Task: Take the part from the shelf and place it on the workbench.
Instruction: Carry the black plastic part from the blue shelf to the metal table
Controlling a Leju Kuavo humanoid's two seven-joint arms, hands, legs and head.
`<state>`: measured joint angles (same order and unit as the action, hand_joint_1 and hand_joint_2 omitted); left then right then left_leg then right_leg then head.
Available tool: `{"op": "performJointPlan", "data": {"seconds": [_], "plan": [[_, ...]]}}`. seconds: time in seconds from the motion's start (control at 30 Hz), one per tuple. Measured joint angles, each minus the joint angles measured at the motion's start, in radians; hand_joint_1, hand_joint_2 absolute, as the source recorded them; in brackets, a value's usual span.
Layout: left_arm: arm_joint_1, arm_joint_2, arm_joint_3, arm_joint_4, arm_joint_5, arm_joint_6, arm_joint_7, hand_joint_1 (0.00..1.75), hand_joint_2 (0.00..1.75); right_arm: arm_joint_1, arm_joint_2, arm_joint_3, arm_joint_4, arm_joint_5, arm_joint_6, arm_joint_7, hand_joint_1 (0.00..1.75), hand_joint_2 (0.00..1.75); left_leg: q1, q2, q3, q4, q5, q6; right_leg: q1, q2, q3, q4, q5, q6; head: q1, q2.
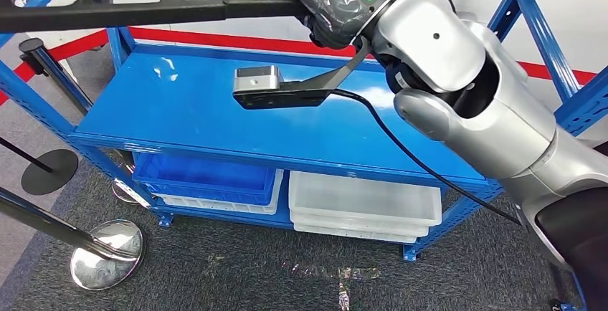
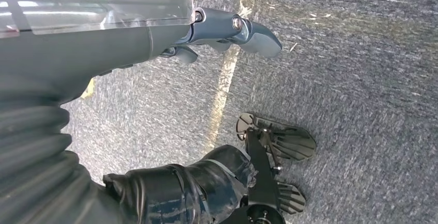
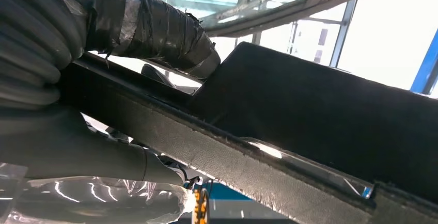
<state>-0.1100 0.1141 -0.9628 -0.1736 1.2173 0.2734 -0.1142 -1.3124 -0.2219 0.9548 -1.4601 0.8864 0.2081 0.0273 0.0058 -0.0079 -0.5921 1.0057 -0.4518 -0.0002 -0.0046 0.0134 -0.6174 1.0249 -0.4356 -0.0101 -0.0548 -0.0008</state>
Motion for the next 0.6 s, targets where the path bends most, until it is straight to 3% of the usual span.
{"op": "performJointPlan", "data": {"seconds": [0.6], "plan": [[0.000,0.000,0.000,0.000,0.006,0.043,0.021,0.00,1.75,0.014,-0.027,0.003,-0.014,-0.055,-0.006,0.031,1.75,1.75,-0.001,0.000,0.000,0.002,-0.001,0.001,-0.001,0.000,0.000,-0.001,0.000,0.000,0.000,0.000]]}}
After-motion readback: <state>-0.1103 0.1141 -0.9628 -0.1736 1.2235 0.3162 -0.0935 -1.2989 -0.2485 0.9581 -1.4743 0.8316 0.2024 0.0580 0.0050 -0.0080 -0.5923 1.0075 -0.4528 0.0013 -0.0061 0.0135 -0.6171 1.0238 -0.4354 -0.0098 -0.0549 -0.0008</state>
